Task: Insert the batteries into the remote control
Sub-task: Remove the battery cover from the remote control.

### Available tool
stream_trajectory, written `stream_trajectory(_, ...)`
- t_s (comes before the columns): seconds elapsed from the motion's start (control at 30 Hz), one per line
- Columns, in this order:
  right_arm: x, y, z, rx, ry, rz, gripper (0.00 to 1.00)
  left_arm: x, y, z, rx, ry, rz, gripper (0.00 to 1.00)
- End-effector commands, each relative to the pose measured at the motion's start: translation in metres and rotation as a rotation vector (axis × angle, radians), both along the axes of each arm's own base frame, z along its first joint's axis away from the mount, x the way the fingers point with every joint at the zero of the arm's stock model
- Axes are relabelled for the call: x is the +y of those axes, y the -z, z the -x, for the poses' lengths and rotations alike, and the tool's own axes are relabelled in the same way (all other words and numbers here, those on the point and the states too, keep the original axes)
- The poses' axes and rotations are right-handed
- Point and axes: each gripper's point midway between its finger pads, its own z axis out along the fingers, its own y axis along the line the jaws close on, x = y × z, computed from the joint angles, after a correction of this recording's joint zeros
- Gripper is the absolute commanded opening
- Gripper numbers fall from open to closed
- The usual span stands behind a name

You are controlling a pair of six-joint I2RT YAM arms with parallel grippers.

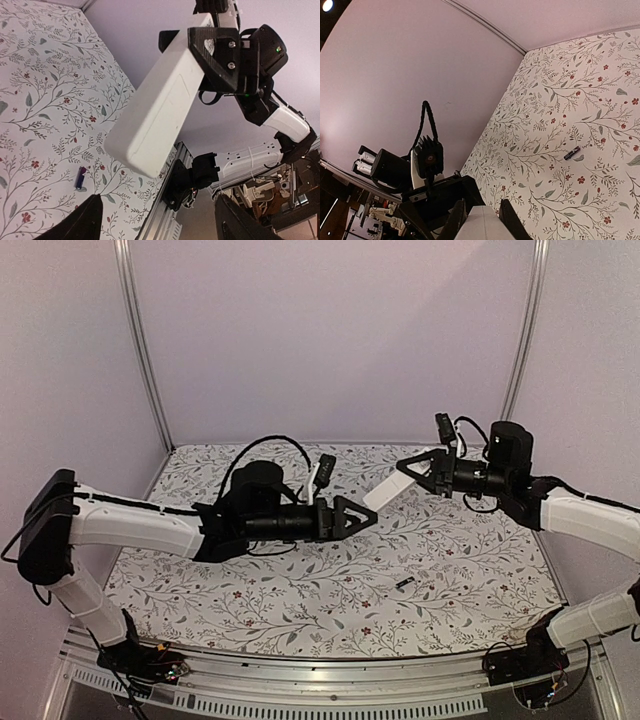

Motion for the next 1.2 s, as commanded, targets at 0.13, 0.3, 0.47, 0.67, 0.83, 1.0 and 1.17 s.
stream_trajectory(0.13,0.010,-0.003,0.007,-0.054,-0.005,0.005,0.00,-0.009,-0.010,-0.012,0.109,-0.064,0.128,0.71)
stream_trajectory(0.3,0.014,0.001,0.009,-0.051,0.002,0.015,0.00,-0.013,-0.009,-0.021,0.146,-0.099,0.138,0.62)
stream_trajectory(0.47,0.016,0.005,0.010,-0.048,0.014,0.027,0.00,-0.015,-0.008,-0.027,0.153,-0.126,0.152,0.54)
stream_trajectory(0.67,0.018,0.009,0.012,-0.048,0.026,0.051,0.00,-0.016,-0.012,-0.032,0.150,-0.143,0.163,0.52)
stream_trajectory(0.83,0.023,0.013,0.016,-0.054,0.016,0.072,0.00,-0.018,-0.016,-0.037,0.160,-0.155,0.184,0.50)
stream_trajectory(1.0,0.024,0.014,0.018,-0.059,0.017,0.090,0.00,-0.020,-0.016,-0.041,0.177,-0.159,0.205,0.46)
stream_trajectory(1.17,0.023,0.011,0.019,-0.073,0.020,0.094,0.00,-0.018,-0.019,-0.043,0.185,-0.163,0.244,0.34)
